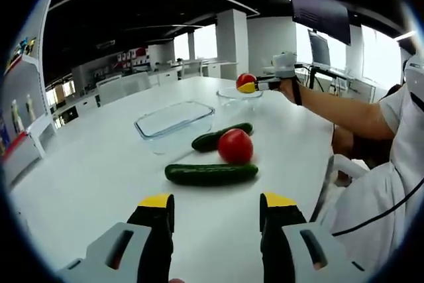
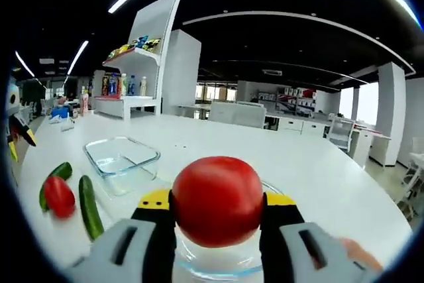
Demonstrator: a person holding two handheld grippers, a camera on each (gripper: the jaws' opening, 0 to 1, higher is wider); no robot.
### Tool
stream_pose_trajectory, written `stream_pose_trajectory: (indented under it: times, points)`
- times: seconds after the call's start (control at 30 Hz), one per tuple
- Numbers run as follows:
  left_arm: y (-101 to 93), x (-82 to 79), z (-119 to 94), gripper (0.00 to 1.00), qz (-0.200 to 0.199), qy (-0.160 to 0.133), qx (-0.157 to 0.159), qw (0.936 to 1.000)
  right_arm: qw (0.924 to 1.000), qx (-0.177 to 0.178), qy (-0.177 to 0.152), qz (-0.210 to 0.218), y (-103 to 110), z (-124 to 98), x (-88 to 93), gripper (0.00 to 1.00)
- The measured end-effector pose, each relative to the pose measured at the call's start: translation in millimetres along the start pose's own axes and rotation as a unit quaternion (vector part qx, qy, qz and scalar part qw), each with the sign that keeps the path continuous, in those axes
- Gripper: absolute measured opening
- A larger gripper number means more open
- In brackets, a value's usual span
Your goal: Sort the scattered tomatoes and cucumbers on the table and place them into their respective storage containers
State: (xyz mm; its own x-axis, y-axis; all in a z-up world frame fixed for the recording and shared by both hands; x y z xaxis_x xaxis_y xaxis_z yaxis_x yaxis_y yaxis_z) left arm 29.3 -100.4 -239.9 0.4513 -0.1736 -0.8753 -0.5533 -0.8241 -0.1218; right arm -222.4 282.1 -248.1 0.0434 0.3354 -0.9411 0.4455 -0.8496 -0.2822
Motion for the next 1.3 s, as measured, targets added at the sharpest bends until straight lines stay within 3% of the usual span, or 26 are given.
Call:
stream_pose_trajectory:
  times: [0.37, 0.77, 0.87, 0.93, 1.3]
  points:
    - [-0.6, 0.6, 1, 0.51, 0.002, 0.003, -0.001, 1.0, 0.9989, -0.006, 0.047, 0.005, -1, 22, 9.9, 0.48]
    - [-2.8, 1.3, -1, 0.5, 0.001, 0.003, -0.004, 1.0, 0.9978, -0.014, 0.065, 0.001, 3, 30, 13.8, 0.48]
    - [-12.4, -0.5, -2, 0.5, -0.012, -0.006, 0.028, 0.9995, 0.9974, -0.016, 0.071, 0.003, 4, 33, 14.7, 0.48]
    - [-13.4, -2.6, -5, 0.5, -0.016, -0.012, 0.032, 0.9993, 0.9969, -0.013, 0.078, 0.0, 5, 34, 14.5, 0.48]
    - [-11.4, -3.2, -5, 0.49, -0.015, -0.011, 0.024, 0.9995, 0.9963, -0.01, 0.086, -0.003, 13, 37, 18.9, 0.48]
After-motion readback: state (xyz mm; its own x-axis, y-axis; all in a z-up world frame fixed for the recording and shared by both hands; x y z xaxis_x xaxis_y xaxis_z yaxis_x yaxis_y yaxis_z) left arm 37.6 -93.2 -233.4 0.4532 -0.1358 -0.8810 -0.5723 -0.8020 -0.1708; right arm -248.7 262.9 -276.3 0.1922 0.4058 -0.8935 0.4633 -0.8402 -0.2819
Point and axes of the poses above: the point that each gripper's makers call its tool centre point, and the gripper's own axes: z roughly forward along the fingers, y roughly to its left, x roughly out of its underside, the point moved 6 cm from there along -z, roughly backward along the fingers, and after that the axes turned 11 degrees about -z, right-handed, at the moved point
